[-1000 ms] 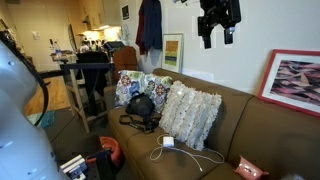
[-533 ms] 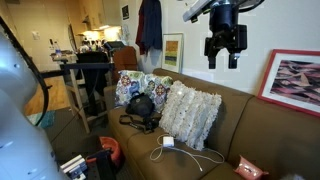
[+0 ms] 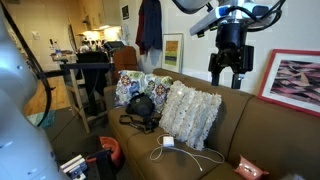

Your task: Move the brown bag to the left

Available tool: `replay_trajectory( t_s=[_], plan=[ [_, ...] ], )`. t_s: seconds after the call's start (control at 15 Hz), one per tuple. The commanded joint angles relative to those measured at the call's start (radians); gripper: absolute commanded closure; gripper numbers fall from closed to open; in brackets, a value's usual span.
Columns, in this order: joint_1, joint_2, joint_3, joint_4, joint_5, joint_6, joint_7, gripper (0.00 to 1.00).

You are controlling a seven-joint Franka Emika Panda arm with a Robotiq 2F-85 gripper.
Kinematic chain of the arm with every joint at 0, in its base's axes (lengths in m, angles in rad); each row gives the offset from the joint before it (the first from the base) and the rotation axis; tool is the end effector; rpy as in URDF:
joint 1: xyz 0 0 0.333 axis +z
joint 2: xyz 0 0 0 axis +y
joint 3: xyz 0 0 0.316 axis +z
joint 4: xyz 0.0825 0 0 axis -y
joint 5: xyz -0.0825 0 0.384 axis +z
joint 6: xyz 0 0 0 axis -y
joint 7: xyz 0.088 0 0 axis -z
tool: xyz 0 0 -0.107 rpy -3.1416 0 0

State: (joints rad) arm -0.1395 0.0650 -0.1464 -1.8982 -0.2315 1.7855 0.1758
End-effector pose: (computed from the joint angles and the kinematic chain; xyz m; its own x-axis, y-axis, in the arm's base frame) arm 0.5299 -0.1749 0.4542 0.9078 -0.3952 -0.1403 -0.3538 -0.9014 0.2497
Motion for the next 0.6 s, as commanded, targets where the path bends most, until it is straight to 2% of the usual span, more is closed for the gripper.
replay_trajectory(
  t_s=[0.0,0.2,0.53],
  plan=[
    [-0.008,0.034,-0.015,-0.014,-0.027,-0.032,0.023,0.0],
    [-0.011,0.067,-0.03,-0.033,-0.057,-0.05,0.028,0.0],
    [-0.015,0.081,-0.047,-0.063,-0.071,-0.007,0.027,0.0]
  ],
)
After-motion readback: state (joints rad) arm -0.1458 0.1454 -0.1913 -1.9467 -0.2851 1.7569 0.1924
